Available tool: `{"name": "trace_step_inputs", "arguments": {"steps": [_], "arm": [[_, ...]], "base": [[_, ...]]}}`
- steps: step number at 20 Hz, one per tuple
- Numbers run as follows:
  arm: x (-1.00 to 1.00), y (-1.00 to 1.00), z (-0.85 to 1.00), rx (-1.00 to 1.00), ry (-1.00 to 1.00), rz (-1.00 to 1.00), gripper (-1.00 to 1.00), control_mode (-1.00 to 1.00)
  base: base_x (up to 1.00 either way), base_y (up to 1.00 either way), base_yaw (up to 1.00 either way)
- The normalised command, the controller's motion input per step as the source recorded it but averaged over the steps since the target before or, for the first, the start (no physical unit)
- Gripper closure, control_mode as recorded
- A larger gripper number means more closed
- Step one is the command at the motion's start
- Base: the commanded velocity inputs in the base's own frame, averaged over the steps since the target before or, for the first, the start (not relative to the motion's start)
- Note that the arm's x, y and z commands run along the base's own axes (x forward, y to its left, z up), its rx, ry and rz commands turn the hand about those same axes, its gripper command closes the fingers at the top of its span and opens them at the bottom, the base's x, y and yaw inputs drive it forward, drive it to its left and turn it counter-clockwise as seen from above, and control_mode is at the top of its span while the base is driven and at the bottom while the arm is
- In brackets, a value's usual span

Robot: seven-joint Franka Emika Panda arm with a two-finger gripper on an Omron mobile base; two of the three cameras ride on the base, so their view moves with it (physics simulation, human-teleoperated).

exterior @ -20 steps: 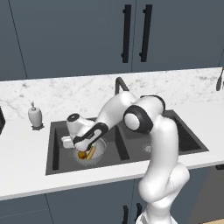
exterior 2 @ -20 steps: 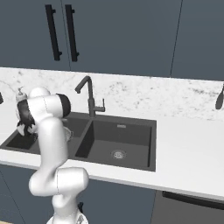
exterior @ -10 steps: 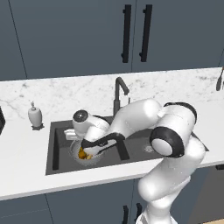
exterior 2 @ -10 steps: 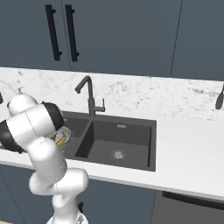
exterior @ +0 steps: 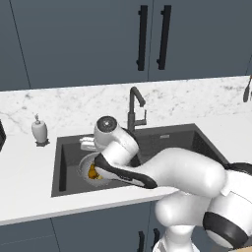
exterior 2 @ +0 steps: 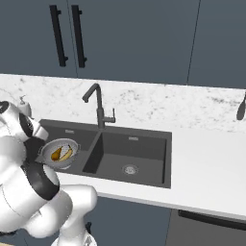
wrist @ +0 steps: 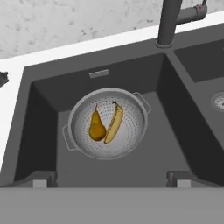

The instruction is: Put the colander in the sink, put the banana, pear in the colander, and turn on the sink faucet and pour water over the colander.

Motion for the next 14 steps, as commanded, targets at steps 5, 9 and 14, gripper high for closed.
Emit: {"name": "trace_step_inputs", "arguments": {"steps": [5,9,14], "arm": [[-0.73,-0.53,1.0,0.17,-0.03,0.0,-1.0,-1.0],[-0.67,-0.54,0.87,0.25,-0.1,0.0,-1.0,-1.0],[-0.56,-0.45,0.79,0.36,-0.15,0.0,-1.0,-1.0]], "base": [[0.0,0.0,0.0],[0.0,0.0,0.0],[0.0,0.0,0.0]]}}
